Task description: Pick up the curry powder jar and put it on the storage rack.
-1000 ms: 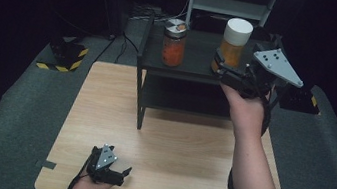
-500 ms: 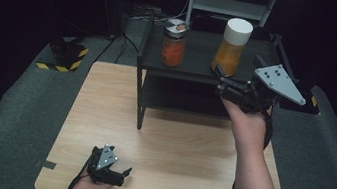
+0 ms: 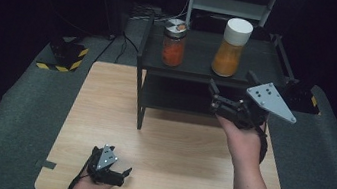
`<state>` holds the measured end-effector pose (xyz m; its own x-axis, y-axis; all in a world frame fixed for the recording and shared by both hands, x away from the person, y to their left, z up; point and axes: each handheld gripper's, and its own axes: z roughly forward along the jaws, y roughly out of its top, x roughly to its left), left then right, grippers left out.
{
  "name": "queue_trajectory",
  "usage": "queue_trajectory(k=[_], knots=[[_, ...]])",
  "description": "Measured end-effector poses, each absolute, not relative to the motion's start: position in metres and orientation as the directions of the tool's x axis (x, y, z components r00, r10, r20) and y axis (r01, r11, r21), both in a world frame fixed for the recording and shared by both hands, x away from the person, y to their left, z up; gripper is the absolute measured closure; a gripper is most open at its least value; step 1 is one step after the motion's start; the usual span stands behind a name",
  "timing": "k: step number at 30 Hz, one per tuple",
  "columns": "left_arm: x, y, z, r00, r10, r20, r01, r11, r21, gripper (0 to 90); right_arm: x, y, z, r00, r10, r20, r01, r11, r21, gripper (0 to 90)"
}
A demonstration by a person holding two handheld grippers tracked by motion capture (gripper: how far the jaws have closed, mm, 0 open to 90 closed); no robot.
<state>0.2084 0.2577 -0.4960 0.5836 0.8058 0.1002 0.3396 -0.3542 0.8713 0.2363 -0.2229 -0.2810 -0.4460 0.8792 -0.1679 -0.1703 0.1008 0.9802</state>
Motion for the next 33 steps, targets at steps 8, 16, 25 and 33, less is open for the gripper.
queue_trajectory(k=[8, 16, 25, 33], knots=[[0.208, 0.258, -0.496, 0.584, 0.806, 0.099, 0.339, -0.353, 0.872, 0.9, 0.233, -0.225, -0.295, -0.451, 0.876, -0.173, -0.152, 0.115, 0.982, 0.0], [0.208, 0.259, -0.496, 0.583, 0.807, 0.096, 0.340, -0.349, 0.873, 0.9, 0.230, -0.230, -0.307, -0.452, 0.873, -0.182, -0.139, 0.132, 0.981, 0.0], [0.208, 0.259, -0.496, 0.585, 0.805, 0.094, 0.338, -0.347, 0.875, 0.9, 0.224, -0.235, -0.323, -0.459, 0.868, -0.187, -0.124, 0.146, 0.981, 0.0], [0.207, 0.259, -0.497, 0.587, 0.804, 0.096, 0.332, -0.346, 0.877, 0.9, 0.220, -0.242, -0.342, -0.467, 0.864, -0.188, -0.093, 0.163, 0.982, 0.0]])
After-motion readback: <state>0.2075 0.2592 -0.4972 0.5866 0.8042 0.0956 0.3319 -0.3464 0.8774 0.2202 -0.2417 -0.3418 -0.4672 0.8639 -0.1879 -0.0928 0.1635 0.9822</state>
